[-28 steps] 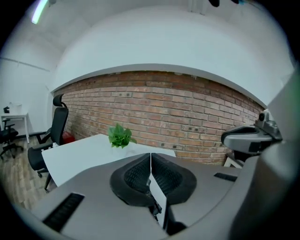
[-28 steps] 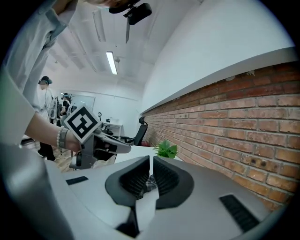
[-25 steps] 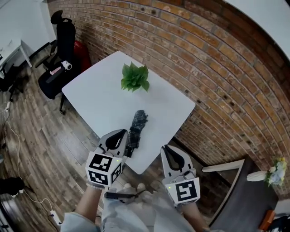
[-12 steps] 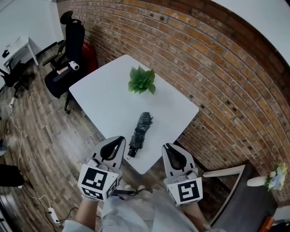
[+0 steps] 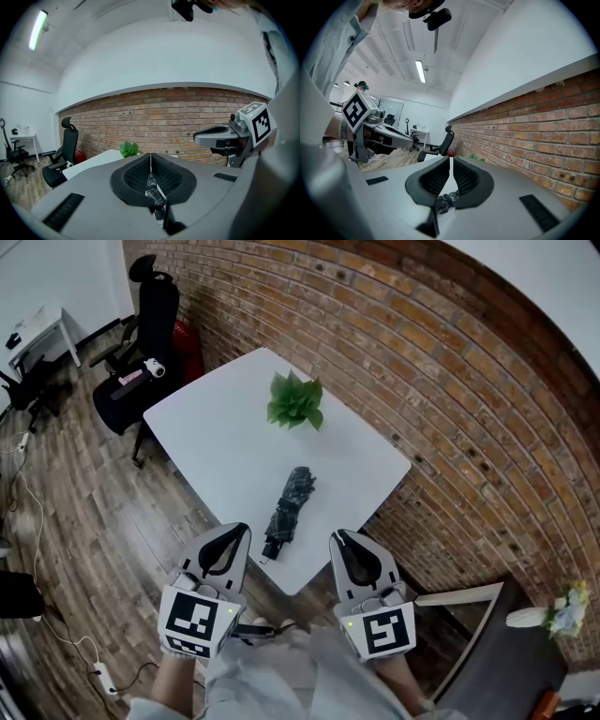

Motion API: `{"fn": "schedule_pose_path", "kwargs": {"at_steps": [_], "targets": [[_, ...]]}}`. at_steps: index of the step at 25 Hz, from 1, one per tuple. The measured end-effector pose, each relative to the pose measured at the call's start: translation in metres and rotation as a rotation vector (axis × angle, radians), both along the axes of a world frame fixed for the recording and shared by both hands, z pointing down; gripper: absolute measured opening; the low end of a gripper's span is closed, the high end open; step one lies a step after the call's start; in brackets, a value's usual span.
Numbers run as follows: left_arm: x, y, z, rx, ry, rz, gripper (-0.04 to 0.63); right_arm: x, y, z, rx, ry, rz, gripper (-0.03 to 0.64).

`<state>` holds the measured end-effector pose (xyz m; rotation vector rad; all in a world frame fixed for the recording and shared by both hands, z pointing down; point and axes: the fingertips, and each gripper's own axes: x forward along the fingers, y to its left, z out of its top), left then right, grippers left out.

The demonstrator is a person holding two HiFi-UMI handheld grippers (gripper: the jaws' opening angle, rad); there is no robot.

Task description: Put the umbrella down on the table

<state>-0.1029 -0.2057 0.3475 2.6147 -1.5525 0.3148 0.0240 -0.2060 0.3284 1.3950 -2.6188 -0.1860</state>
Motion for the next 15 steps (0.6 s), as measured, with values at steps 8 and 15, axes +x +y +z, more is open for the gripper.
{"fn": "schedule_pose_path", "kwargs": {"at_steps": [8,15], "targets": [[0.0036,0.0004,0.0016,-0.003,0.006,0.014,0.023,-0.0024,0.0027,0.0020,0.007,0.015,-0.012,0.054],[0.0092,-0.0013,0.0045,-0.019,0.010,0.031,0.022,-0.0013,0.0017,0.0027,-0.001,0.021,-0.006,0.054]]}}
